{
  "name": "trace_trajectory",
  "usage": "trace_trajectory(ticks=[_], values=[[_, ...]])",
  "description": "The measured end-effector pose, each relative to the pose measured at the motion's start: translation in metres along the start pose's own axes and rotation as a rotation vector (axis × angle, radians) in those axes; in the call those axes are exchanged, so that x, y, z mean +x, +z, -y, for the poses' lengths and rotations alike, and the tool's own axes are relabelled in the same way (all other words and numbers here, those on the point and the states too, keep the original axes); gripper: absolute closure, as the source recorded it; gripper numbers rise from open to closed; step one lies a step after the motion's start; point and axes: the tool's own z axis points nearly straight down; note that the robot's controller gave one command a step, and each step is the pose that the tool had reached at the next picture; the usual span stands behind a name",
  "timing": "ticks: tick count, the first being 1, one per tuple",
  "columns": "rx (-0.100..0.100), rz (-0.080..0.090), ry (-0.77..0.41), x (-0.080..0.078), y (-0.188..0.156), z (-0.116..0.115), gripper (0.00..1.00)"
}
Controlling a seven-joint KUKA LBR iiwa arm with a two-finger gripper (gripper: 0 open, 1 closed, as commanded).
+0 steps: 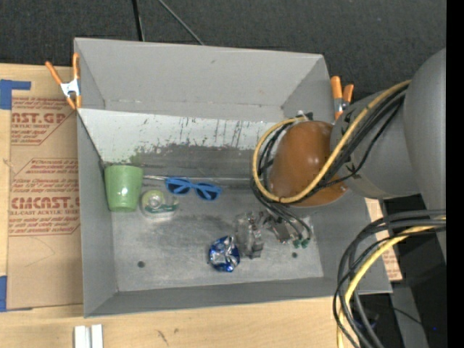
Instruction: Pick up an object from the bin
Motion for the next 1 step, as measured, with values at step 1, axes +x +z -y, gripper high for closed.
trace_trajectory(ticks=[1], values=[[0.000, 0.000, 0.000, 0.0000, 0.0000, 0.0000, 0.00]])
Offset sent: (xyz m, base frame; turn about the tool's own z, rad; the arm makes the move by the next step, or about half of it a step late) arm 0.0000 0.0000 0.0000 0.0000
